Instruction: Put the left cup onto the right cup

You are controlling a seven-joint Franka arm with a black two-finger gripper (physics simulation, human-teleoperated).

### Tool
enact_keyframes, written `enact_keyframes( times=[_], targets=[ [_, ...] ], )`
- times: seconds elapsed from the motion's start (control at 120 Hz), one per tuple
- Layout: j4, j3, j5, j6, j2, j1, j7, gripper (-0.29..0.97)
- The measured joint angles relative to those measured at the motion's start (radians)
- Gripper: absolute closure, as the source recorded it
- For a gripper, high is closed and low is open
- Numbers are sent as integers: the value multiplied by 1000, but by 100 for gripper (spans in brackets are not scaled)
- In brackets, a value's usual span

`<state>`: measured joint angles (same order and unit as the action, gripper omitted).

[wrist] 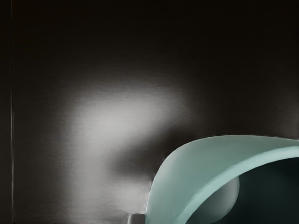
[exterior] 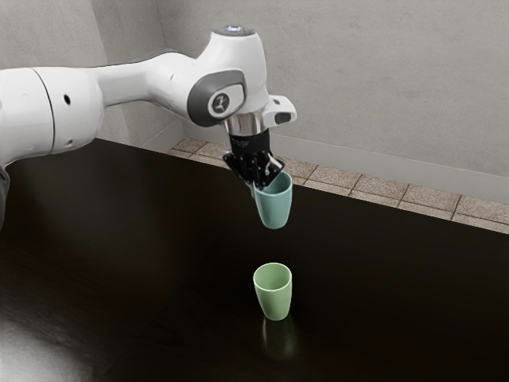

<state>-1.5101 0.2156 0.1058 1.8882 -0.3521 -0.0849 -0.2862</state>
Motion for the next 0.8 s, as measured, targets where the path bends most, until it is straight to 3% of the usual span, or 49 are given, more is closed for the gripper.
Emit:
enact_keyframes(
  times=[0.258, 0.592, 0.8],
  targets=[
    [12, 110, 58, -11, -12, 2, -77, 78],
    [-136, 112, 62, -9, 130, 0, -148, 78],
    [-212, 108, 63, 40, 143, 2, -178, 78]
  ],
)
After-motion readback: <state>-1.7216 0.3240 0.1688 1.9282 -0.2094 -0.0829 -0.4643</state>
